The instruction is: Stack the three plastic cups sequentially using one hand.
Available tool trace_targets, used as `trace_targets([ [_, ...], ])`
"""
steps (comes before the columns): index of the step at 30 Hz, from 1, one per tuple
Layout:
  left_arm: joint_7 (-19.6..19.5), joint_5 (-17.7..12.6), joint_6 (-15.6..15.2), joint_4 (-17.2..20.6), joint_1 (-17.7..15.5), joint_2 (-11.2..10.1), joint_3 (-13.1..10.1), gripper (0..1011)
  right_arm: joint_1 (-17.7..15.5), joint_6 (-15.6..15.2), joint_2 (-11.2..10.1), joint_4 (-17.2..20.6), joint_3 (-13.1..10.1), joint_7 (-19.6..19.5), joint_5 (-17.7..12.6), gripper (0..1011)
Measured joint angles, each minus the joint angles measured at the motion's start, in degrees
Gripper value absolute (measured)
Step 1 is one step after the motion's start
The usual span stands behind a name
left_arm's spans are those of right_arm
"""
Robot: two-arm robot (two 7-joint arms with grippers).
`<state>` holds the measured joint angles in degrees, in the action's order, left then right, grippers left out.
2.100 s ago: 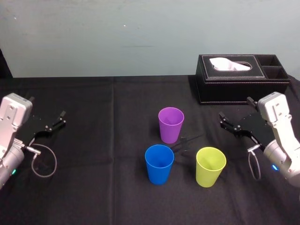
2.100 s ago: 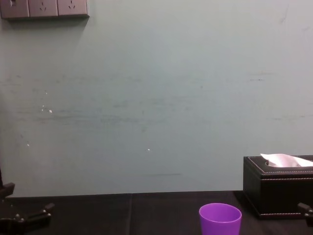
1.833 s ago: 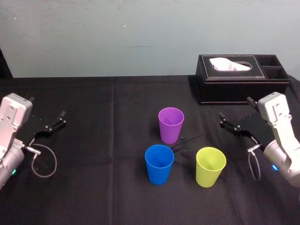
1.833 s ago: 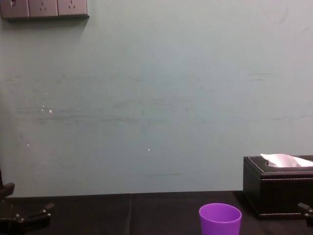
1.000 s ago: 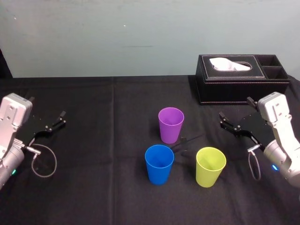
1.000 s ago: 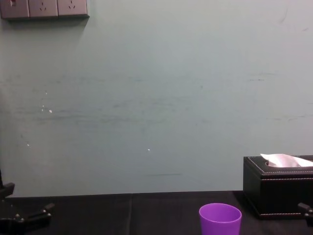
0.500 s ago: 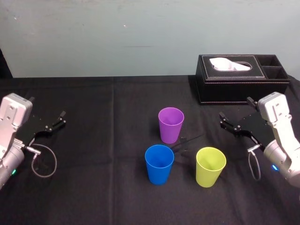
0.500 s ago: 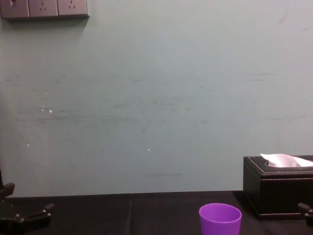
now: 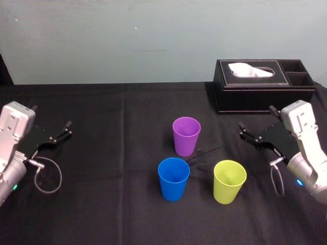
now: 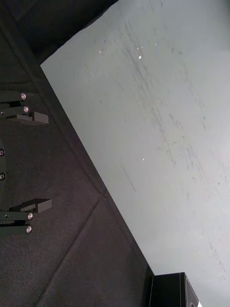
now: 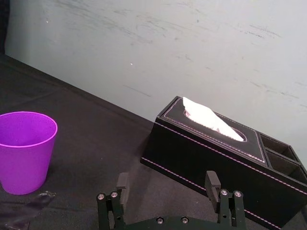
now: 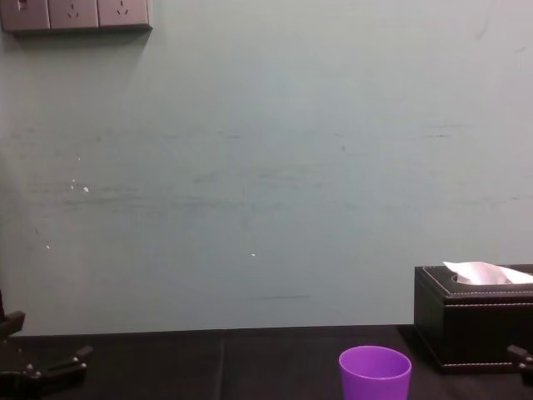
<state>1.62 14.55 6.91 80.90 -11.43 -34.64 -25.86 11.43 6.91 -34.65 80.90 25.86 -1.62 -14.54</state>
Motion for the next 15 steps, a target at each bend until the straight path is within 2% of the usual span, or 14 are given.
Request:
trace_targets([
  [9, 0.0, 0.0, 0.0, 0.0, 0.0, 0.0, 0.0, 1010, -1.58, -0.58, -0.34, 2.52, -2.07, 1.45, -0.81, 1003],
  [15, 0.0, 0.0, 0.0, 0.0, 0.0, 0.0, 0.0, 1010, -4.09, -0.86, -1.75, 6.35, -4.44, 3.2, -2.21, 1003],
])
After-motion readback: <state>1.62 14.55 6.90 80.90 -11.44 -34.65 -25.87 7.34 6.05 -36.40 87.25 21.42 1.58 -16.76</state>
